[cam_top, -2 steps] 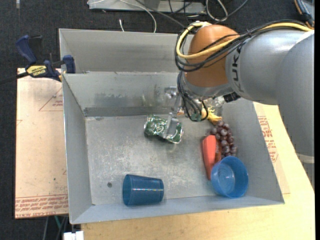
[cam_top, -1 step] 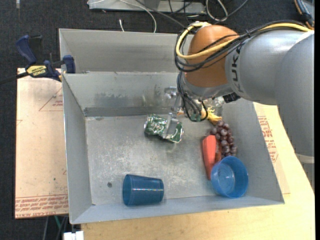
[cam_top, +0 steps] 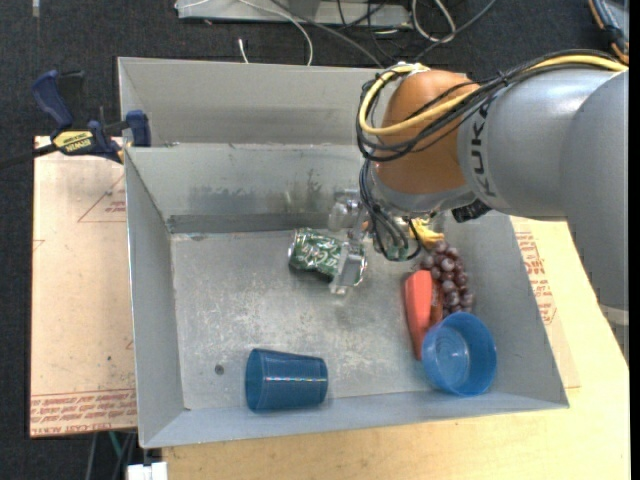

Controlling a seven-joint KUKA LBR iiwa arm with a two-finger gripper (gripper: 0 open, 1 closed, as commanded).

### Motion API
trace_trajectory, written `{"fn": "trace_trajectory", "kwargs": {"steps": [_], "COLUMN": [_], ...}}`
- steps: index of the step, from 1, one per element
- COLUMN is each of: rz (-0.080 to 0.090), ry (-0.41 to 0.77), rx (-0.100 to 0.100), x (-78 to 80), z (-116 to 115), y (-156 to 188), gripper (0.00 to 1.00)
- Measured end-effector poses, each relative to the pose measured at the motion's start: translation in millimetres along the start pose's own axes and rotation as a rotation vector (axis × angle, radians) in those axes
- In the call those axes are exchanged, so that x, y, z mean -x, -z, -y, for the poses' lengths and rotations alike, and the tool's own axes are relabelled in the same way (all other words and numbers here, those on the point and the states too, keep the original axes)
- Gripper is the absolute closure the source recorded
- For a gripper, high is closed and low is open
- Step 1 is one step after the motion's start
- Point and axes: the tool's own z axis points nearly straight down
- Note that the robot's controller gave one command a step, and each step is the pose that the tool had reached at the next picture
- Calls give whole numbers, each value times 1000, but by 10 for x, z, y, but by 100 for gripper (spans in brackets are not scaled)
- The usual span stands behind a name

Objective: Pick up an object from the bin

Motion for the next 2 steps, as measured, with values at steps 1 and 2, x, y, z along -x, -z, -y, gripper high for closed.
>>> {"fn": "trace_trajectory", "kwargs": {"steps": [1,2], "rz": [6,2], "ry": [-9,58], "rx": [2,1], "x": [234,37], "z": [115,188], "y": [-382,-362], "gripper": [0,0]}}
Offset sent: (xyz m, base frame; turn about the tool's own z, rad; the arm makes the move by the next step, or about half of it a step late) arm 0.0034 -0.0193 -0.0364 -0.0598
